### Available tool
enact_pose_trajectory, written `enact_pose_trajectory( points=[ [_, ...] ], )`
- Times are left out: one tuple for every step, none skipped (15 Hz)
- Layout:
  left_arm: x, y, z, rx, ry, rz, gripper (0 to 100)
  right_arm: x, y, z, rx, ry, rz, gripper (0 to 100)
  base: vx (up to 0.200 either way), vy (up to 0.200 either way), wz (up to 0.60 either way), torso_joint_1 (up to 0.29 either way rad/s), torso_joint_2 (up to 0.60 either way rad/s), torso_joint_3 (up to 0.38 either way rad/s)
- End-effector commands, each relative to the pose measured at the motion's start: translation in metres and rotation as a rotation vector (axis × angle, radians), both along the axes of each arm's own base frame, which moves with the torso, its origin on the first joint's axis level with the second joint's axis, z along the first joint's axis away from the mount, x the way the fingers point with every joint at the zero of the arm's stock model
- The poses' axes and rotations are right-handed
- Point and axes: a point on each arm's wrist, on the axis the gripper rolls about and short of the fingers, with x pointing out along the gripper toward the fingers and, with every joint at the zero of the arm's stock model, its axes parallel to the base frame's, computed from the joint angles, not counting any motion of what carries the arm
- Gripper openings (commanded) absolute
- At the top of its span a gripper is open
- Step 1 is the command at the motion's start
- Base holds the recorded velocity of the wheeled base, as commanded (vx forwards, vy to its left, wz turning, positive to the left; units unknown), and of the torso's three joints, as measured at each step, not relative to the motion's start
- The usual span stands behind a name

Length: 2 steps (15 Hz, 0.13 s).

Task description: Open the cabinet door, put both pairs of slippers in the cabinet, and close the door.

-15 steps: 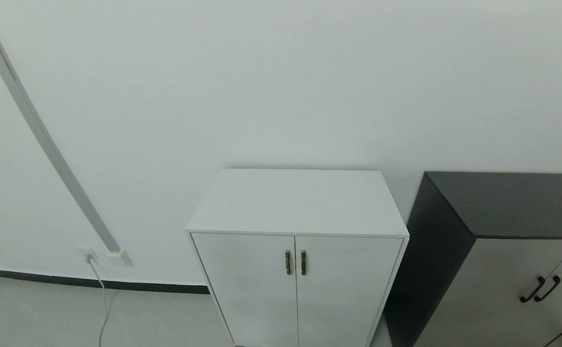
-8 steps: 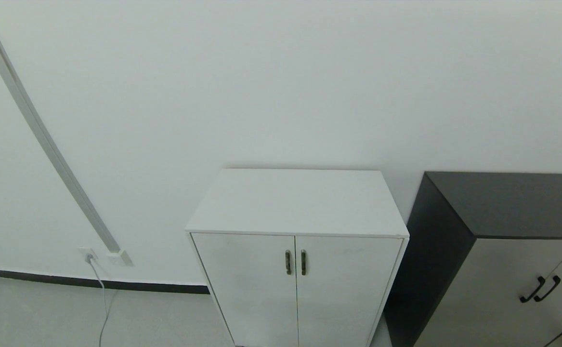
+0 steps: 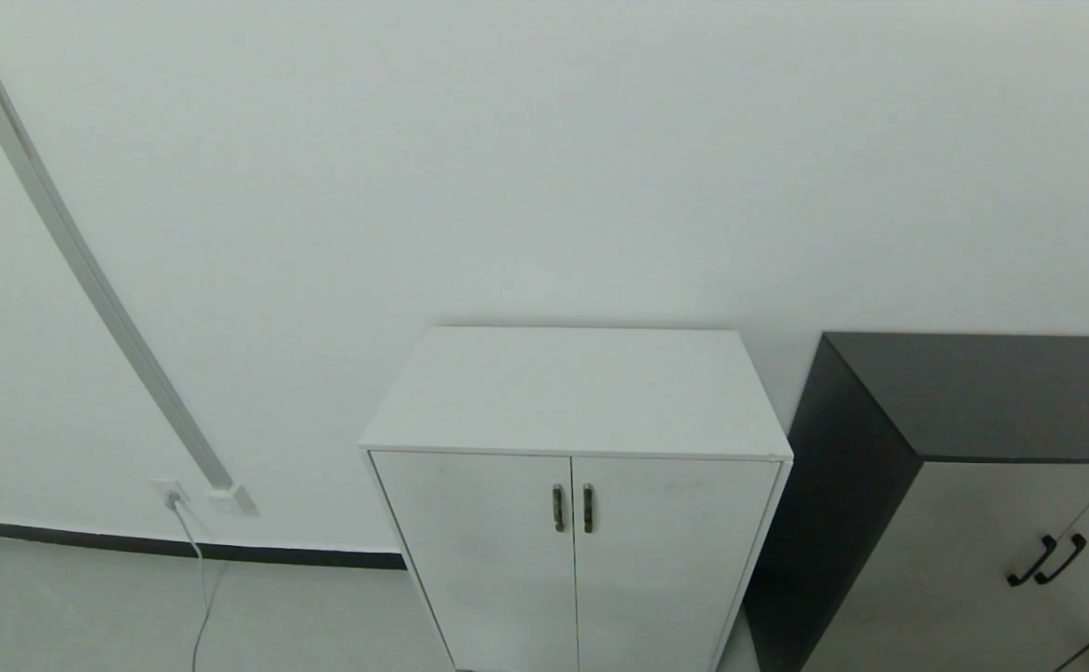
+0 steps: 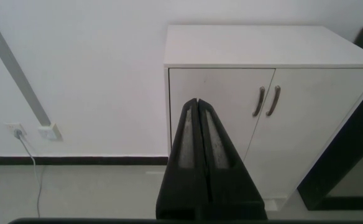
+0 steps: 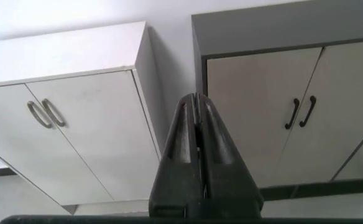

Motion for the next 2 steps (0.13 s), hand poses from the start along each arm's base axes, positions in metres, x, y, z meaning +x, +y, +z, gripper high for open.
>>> enact_pose_trajectory(
  points=[
    [0.0001,0.0000,0.0000,0.000,0.001,0.000,0,0.0002,0.0000,-0.0001,-0.001,0.004,0.001,0,0.000,0.000,0.00,0.000,0.00,0.000],
    [0.0001,0.0000,0.0000,0.000,0.001,0.000,0,0.0002,0.0000,-0.0001,-0.001,0.004,0.001,0,0.000,0.000,0.00,0.000,0.00,0.000]
  ],
)
